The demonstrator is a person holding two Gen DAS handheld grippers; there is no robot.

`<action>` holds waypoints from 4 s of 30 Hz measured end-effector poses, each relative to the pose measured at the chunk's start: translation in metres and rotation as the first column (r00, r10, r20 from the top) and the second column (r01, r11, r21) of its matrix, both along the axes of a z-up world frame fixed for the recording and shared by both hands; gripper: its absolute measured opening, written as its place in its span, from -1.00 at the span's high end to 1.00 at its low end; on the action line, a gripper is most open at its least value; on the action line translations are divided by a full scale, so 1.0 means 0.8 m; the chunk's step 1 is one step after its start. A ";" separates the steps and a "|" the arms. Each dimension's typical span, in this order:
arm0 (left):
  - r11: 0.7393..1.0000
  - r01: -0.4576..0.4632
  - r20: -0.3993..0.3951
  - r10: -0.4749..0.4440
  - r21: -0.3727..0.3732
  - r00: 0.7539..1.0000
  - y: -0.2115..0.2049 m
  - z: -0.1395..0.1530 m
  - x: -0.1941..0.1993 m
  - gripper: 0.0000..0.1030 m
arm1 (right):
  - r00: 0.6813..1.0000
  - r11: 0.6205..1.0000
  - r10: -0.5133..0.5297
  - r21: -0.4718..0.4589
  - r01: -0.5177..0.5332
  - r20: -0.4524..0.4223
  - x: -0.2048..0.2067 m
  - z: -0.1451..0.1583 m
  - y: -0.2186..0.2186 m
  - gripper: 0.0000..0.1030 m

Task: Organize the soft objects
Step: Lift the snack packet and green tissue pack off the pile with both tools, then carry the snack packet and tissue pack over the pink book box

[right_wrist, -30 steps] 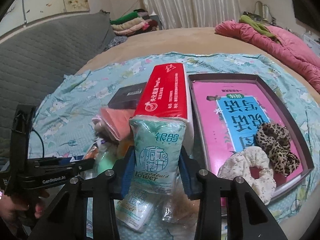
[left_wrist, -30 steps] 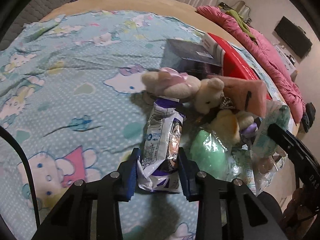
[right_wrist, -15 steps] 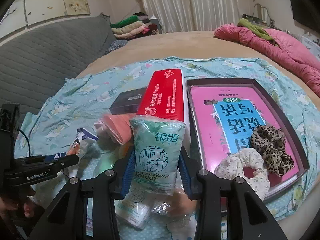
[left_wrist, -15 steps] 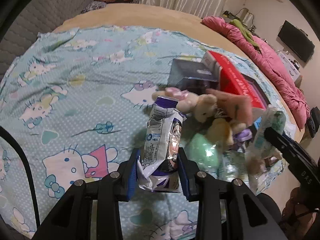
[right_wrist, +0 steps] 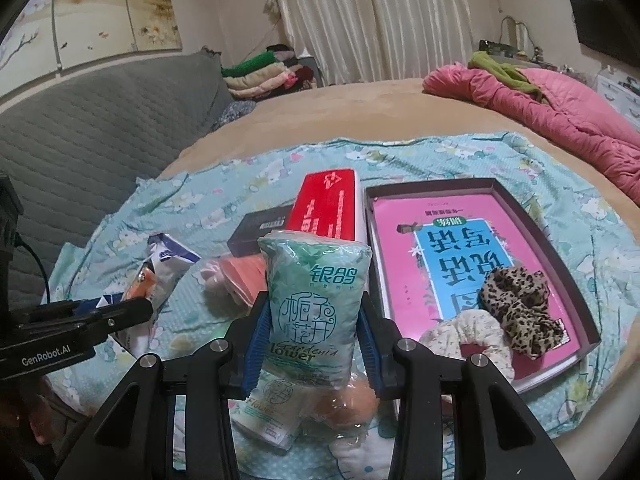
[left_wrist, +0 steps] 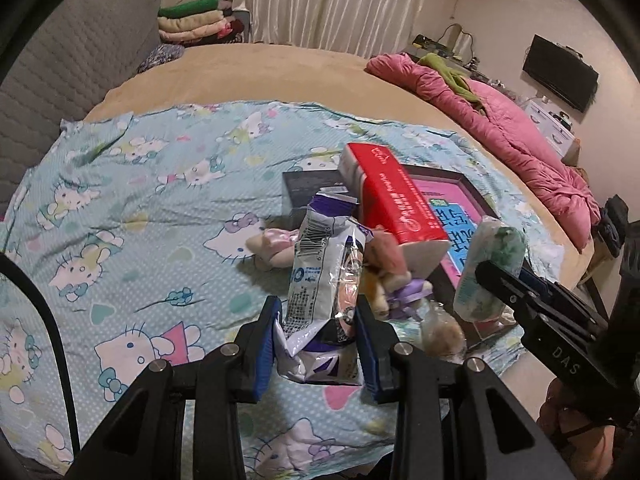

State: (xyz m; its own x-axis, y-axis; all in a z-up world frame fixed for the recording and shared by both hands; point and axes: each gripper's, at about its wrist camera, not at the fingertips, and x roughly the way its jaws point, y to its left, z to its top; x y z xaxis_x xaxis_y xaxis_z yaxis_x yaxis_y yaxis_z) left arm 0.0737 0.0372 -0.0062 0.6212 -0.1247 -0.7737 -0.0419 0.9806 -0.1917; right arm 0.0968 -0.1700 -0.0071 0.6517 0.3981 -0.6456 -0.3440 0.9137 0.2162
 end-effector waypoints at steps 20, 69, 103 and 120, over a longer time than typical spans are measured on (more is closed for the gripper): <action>0.997 0.060 0.073 -0.064 0.052 0.995 -0.064 0.065 -0.010 0.30 | 0.999 0.997 -0.036 0.066 0.034 0.032 -0.014 0.046 -0.038 0.18; 0.965 0.247 0.083 -0.254 0.084 0.964 -0.222 0.081 0.048 0.30 | 0.938 0.936 -0.338 0.135 0.325 0.081 -0.011 0.092 -0.207 0.18; 0.919 0.393 -0.185 -0.384 0.014 0.905 -0.312 -0.078 0.111 0.30 | 0.906 0.904 -0.416 0.079 0.421 -0.079 0.035 -0.004 -0.260 0.18; 0.940 0.340 -0.179 -0.334 0.006 0.925 -0.297 -0.095 0.142 0.30 | 0.919 0.924 -0.375 0.036 0.382 -0.120 0.057 -0.034 -0.246 0.18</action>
State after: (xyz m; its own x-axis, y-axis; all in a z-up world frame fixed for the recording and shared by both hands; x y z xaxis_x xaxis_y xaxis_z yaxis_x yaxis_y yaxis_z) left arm 0.1877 -0.2005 -0.0825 0.4039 -0.2737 -0.8729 0.2631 0.9486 -0.1757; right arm 0.1426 -0.3672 -0.0339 0.6878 0.1739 -0.7048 0.0538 0.9560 0.2883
